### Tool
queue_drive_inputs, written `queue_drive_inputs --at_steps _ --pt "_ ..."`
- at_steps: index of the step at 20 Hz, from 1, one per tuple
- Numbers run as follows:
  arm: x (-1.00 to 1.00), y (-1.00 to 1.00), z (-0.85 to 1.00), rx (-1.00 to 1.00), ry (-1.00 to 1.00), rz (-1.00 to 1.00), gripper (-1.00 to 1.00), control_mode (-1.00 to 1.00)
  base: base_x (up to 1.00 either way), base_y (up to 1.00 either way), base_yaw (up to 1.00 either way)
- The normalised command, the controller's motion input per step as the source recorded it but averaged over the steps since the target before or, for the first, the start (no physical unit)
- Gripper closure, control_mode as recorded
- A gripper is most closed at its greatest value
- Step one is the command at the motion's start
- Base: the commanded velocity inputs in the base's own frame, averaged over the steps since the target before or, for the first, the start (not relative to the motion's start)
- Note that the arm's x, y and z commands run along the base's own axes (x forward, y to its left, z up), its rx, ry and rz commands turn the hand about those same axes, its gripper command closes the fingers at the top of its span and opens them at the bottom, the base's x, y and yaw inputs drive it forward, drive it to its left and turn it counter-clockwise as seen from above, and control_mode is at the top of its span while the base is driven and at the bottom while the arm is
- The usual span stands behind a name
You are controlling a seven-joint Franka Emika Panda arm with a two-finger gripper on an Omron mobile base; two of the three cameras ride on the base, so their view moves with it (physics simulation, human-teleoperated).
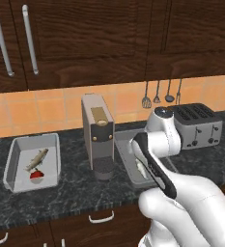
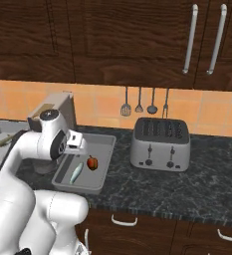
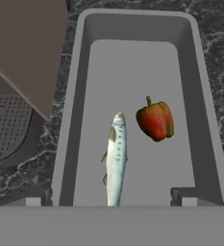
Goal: Place one bell pepper and one fish in each tupperware on the nearby counter, to pack two identical lunches.
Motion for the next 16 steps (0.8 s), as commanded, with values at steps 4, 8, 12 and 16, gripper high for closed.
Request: queue_drive_inputs --at_steps 4,8,12,16 --pt "-0.82 0.00 0.35 0.00 -0.11 0.00 -1.00 -1.00 0.00 0.00 0.00" --pt "-0.56 0.06 0.34 0.00 -0.14 0.01 -1.00 -1.00 0.00 0.00 0.00" --pt "-0.49 0.19 0.37 0.00 -0.15 0.02 -1.00 -1.00 0.00 0.00 0.00" --pt "-0.49 0.24 0.13 -0.01 -0.07 0.02 -1.00 -1.00 0.00 0.00 0.00"
